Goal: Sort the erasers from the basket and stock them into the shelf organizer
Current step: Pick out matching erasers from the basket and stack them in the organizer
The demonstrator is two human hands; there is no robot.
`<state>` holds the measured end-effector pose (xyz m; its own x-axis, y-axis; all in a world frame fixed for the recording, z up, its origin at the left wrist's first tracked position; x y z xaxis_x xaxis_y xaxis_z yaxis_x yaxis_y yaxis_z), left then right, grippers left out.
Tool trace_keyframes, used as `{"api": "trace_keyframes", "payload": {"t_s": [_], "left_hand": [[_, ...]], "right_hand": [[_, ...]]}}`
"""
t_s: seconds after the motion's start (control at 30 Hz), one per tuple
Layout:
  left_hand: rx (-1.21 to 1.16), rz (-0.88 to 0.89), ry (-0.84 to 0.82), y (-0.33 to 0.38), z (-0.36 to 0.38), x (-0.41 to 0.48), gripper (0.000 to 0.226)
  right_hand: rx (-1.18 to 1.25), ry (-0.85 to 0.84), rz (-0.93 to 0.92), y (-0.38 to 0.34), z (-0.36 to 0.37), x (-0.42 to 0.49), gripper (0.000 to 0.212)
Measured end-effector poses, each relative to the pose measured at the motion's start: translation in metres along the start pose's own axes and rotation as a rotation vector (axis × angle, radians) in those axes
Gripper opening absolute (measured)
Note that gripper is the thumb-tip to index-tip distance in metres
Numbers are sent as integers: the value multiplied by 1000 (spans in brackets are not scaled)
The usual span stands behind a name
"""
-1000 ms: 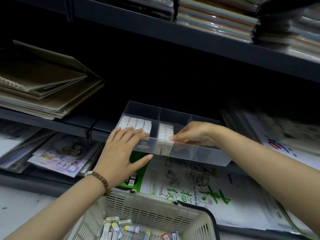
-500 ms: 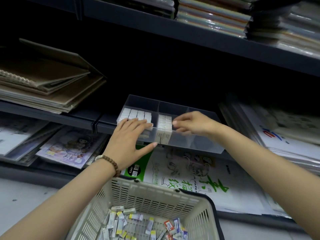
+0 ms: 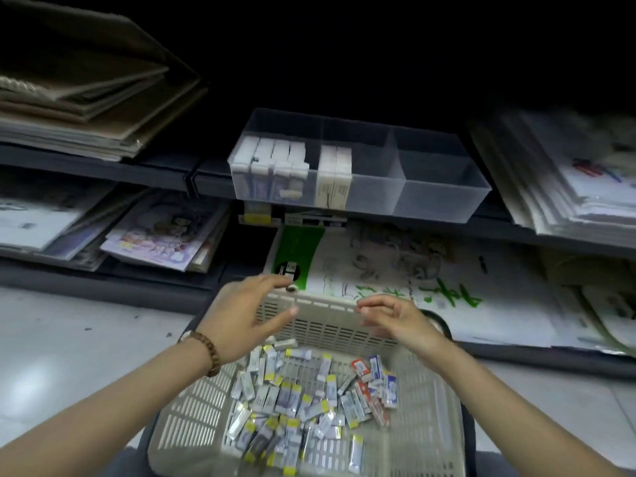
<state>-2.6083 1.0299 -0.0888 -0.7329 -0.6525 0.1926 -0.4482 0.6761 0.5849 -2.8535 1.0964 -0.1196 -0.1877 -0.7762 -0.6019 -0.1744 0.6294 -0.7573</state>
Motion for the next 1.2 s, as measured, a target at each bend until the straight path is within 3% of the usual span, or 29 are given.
{"api": "trace_keyframes", "payload": {"t_s": [0.13, 0.3, 0.4, 0.53, 0.67, 0.73, 0.97, 1.1, 1.2], "left_hand": [[-101, -261, -257, -50, 74, -36, 57], [-352, -633, -303, -95, 146, -68, 49], [-388, -749, -391, -115, 177, -82, 43], [-326, -858, -431, -137, 197, -103, 47], [-266, -887, -453, -148, 207, -108, 29], [-243, -896, -442, -150, 211, -105, 42], [-292, -1047, -229, -147, 231, -90, 42], [-229, -948, -340, -147, 237, -89, 49], [-222, -892, -362, -147, 240, -82, 45]], "right_hand": [[-29, -59, 233, 82, 29, 37, 24], [-46, -172, 419, 160, 54, 64, 22], [-181, -268, 442, 190, 70, 76, 25], [-200, -267, 409, 208, 89, 93, 30], [-177, -257, 385, 210, 96, 105, 21], [-150, -235, 374, 212, 96, 107, 20], [-107, -193, 367, 211, 103, 100, 28], [-127, -17, 238, 203, 106, 93, 13], [-180, -156, 240, 202, 122, 83, 12]]}}
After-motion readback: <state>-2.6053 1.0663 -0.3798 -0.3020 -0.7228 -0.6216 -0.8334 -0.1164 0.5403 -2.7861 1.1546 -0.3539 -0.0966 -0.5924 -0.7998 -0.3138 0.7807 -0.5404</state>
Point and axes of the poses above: each hand's wrist, its own x-axis towards the middle knuckle, its own z-axis out of the palm, y = z × x, the point moved 3 cm from there along x, towards the middle knuckle, and after that the axes turned 14 degrees about z, right-handed, at the moved point
